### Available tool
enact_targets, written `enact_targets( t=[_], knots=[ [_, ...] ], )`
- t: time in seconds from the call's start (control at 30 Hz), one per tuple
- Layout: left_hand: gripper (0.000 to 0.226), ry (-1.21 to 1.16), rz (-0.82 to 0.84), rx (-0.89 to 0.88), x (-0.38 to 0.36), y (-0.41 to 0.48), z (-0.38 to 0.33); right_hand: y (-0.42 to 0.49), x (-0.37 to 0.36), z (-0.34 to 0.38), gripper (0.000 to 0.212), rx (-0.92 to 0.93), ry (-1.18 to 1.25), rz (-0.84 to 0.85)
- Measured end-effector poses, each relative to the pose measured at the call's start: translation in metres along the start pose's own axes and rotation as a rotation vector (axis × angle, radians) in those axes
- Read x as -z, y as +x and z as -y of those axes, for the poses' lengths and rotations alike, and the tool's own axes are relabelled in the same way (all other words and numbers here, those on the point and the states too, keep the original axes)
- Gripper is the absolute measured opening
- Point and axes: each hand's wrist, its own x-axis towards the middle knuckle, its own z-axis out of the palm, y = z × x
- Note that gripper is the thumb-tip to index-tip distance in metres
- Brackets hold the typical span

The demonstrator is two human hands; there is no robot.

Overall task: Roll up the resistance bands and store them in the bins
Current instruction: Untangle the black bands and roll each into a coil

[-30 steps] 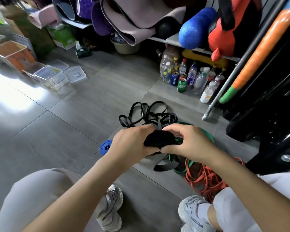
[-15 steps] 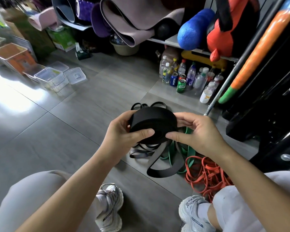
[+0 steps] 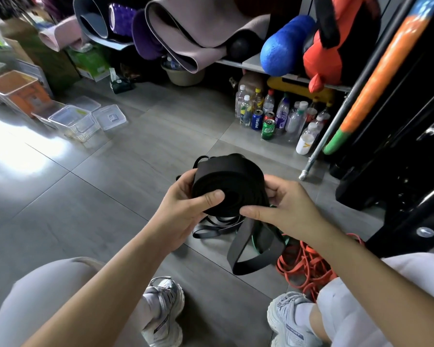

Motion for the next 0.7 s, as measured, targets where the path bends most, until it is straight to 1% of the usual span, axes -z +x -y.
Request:
enact_targets(
  t=[0.03,0.1,0.17,0.23,0.3,0.37,0.47,0.57,0.63,0.7],
  knots=[
    [0.047,0.135,-0.032,0.011,-0.001,0.001,0.000,0.000,0.002,-0.001,0.041,-0.002,-0.010,-0.007],
    [0.045,0.573,-0.111,-0.031,-0.002,0.002,-0.001,0.000,0.006,-0.004,0.041,-0.010,-0.090,-0.019],
    [0.062,0.966,-0.126,-0.138,0.002,0.002,0.000,0.001,0.009,-0.011,0.040,-0.042,-0.247,-0.033],
    [0.079,1.284,-0.014,-0.211,0.004,0.000,0.005,0.002,0.008,-0.016,0.038,-0.098,-0.436,-0.041],
    [0.081,1.532,0.076,-0.224,0.000,-0.003,0.011,0.001,0.006,-0.018,0.037,-0.135,-0.636,-0.023],
    [0.073,1.658,0.085,-0.240,-0.001,-0.003,0.015,-0.001,0.001,-0.017,0.035,-0.133,-0.775,0.026],
    [0.067,1.695,0.114,-0.210,-0.002,-0.001,0.017,-0.002,-0.005,-0.019,0.036,-0.111,-0.866,0.107],
    [0.060,1.721,0.154,-0.075,-0.006,-0.001,0.020,0.000,-0.010,-0.020,0.031,-0.097,-0.823,0.143],
    [0.056,1.750,0.142,-0.040,-0.008,-0.002,0.023,-0.001,-0.013,-0.020,0.029,-0.084,-0.806,0.172],
    [0.052,1.732,0.123,-0.023,-0.008,-0.001,0.024,-0.002,-0.014,-0.021,0.033,-0.092,-0.771,0.180]
  ],
)
